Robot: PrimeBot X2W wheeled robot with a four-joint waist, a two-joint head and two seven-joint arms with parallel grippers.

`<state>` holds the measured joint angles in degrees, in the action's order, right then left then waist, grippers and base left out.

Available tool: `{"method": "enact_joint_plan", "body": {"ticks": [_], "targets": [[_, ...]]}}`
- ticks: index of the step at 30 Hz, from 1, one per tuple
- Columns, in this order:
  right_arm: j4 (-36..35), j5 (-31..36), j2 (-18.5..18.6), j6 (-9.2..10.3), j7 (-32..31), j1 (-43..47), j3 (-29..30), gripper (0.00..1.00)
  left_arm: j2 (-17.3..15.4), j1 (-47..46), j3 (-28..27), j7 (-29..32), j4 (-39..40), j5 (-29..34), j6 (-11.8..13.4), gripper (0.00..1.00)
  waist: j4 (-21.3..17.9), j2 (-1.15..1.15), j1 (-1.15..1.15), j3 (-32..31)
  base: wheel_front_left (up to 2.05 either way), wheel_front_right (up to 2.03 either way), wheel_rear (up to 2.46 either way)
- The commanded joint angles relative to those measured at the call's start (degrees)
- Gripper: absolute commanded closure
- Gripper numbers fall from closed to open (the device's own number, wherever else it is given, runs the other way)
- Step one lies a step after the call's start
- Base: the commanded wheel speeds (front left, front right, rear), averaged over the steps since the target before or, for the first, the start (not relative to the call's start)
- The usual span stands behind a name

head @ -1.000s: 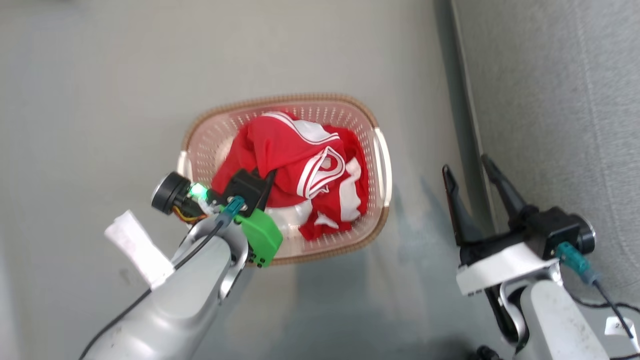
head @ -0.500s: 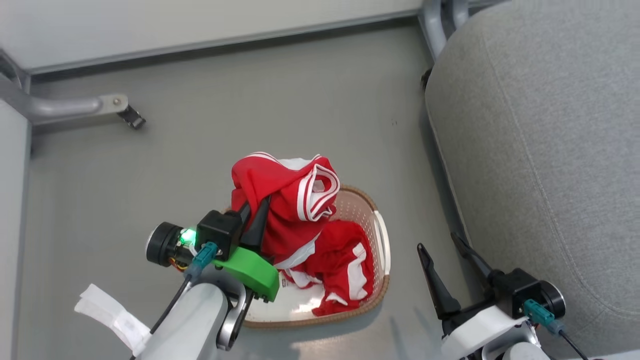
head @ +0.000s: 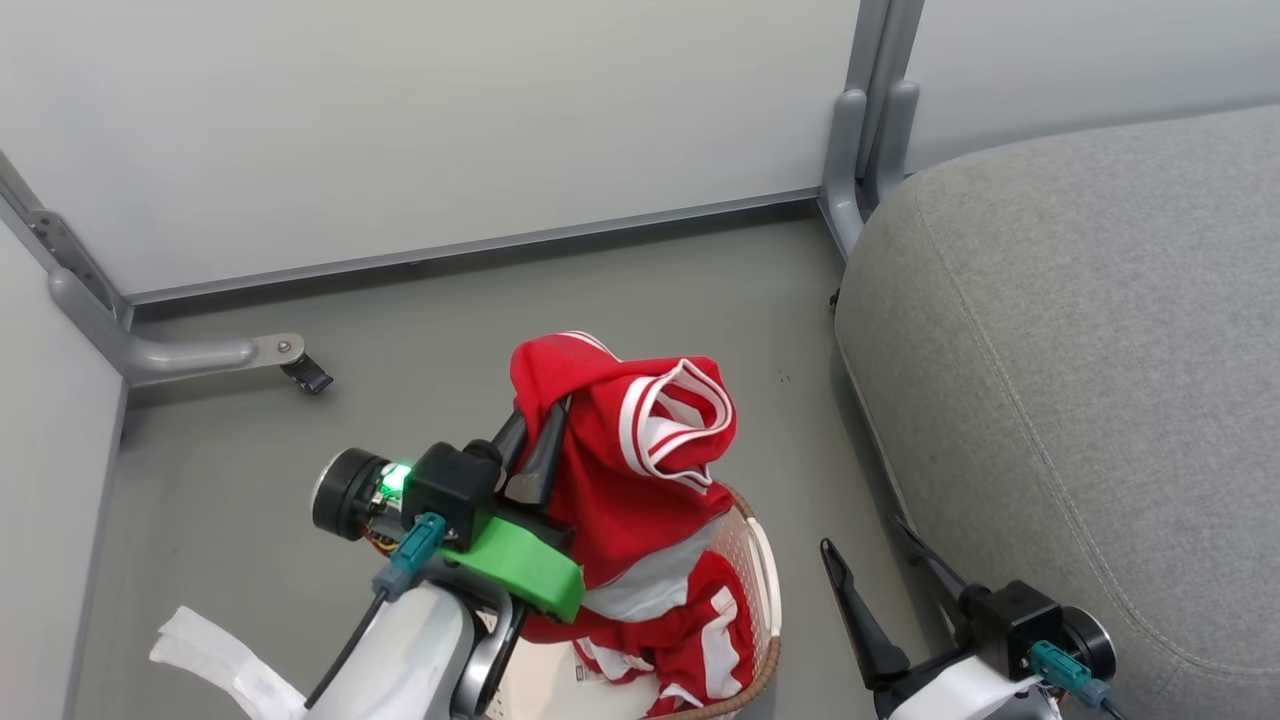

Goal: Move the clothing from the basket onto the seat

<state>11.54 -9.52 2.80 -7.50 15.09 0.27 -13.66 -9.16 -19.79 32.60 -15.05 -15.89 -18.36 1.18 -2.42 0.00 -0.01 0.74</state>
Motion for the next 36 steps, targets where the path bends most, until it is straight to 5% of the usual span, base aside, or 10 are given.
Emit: {"method": "enact_joint_plan", "body": {"ticks": [1,18,29,31,32,36], "targets": [[0.09,-0.19,0.17,0.02,0.12,0.54,-0.28,0.0,0.34,0.84,0.16,-0.19,0.56,0.23,-0.22,1.0,0.48,0.0,0.01,-0.62,0.0,0.0,0.0],[0.04,-2.04,4.31,0.02,0.12,-7.1,-11.92,0.0,2.9,-2.26,5.74,2.17,6.27,1.05,-2.59,1.0,1.7,0.0,0.01,0.22,0.0,0.0,0.0],[1.51,-3.71,4.39,0.02,0.11,-8.66,-12.71,0.0,4.17,-1.9,9.53,5.04,9.19,-0.16,-3.78,1.0,2.19,0.0,0.01,-0.46,0.0,0.0,0.0],[1.47,-3.85,4.39,0.02,0.11,-8.69,-12.9,0.56,4.18,-1.58,10.0,5.48,9.32,-0.31,-3.83,1.0,2.17,0.0,0.01,-0.6,0.0,0.0,0.0],[1.38,-3.99,4.44,0.02,0.11,-8.65,-13.16,1.0,4.18,-1.42,10.26,5.8,9.32,-0.38,-3.83,1.0,2.17,0.0,0.01,-0.67,0.0,0.0,0.0],[1.52,-4.35,4.87,0.02,0.11,-8.07,-14.06,1.0,4.16,-0.71,10.43,6.39,8.94,-1.06,-3.41,1.0,2.08,0.0,0.01,-0.86,0.0,0.0,0.0]]}}
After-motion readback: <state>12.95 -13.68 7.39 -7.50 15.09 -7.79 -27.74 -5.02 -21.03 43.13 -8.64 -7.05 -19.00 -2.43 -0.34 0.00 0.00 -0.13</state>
